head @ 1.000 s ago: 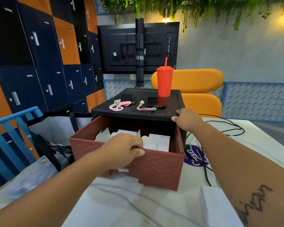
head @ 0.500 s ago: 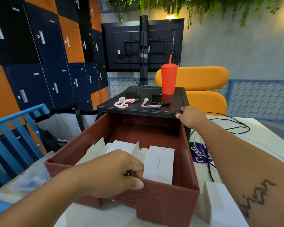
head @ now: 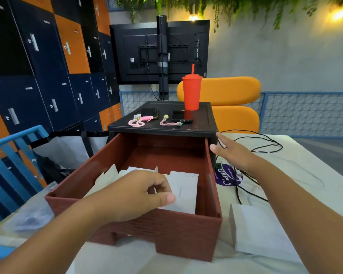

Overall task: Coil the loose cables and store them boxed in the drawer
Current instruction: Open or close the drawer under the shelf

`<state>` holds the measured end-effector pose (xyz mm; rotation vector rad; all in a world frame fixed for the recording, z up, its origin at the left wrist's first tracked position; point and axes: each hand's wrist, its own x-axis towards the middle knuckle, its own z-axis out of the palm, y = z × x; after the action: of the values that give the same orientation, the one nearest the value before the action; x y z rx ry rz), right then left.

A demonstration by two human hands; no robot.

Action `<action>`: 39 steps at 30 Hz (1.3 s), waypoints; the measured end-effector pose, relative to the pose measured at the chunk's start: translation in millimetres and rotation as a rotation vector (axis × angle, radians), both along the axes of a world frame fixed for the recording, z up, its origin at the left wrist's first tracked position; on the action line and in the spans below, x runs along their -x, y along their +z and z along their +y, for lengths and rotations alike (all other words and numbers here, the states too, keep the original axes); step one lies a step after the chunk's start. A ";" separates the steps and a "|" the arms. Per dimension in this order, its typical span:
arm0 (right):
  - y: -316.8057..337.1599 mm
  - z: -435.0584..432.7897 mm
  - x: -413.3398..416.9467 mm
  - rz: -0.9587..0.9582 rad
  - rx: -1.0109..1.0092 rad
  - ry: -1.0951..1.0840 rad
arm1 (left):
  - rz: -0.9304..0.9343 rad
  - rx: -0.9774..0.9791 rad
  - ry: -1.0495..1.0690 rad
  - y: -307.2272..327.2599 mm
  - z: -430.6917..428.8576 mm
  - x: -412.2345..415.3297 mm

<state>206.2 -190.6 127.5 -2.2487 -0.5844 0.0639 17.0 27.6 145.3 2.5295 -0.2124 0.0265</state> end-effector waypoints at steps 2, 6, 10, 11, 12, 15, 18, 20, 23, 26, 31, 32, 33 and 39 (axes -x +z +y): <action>-6.2 -21.7 18.5 0.030 0.027 0.023 | -0.048 0.018 -0.014 1.6 -10.4 -1.3; -18.8 -66.8 50.9 0.182 0.152 0.117 | -0.101 0.067 -0.044 3.0 -29.3 -3.8; -35.7 -94.3 65.1 0.195 0.503 0.169 | -0.142 0.085 -0.089 0.7 -42.2 -10.1; -38.1 -98.5 67.5 0.197 0.552 0.168 | -0.147 0.091 -0.098 0.8 -46.1 -12.2; -39.6 -101.6 69.6 0.195 0.589 0.165 | -0.151 0.099 -0.103 1.0 -50.0 -14.2; -41.0 -107.2 73.8 0.185 0.692 0.158 | -0.169 0.104 -0.116 2.7 -61.3 -18.9; -43.9 -108.2 78.0 0.201 0.782 0.177 | -0.175 0.101 -0.133 4.2 -71.1 -21.9; -47.6 -107.2 78.9 0.185 0.827 0.188 | -0.168 0.096 -0.140 5.1 -76.0 -23.5; -53.1 -108.1 76.7 0.140 0.822 0.191 | -0.161 0.074 -0.138 6.7 -81.7 -25.2; -52.6 -111.0 76.4 0.107 0.735 0.197 | -0.181 0.062 -0.135 8.0 -85.6 -25.8; -21.6 -110.4 81.8 -0.077 0.432 0.130 | -0.187 0.114 -0.051 12.1 -91.4 -29.6; -10.4 -107.8 85.1 -0.129 0.378 0.121 | -0.184 0.153 -0.020 14.3 -92.8 -31.2; 1.6 -104.1 88.9 -0.179 0.324 0.120 | -0.164 0.208 0.011 17.3 -94.5 -32.6; 48.3 -60.0 101.3 -0.445 0.232 0.206 | 0.161 0.731 0.072 38.9 -102.5 -38.4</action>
<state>104.9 -250.6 175.8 -2.4323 -1.0937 -0.2857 55.4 -75.0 184.1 1.7979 -0.0325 -0.0611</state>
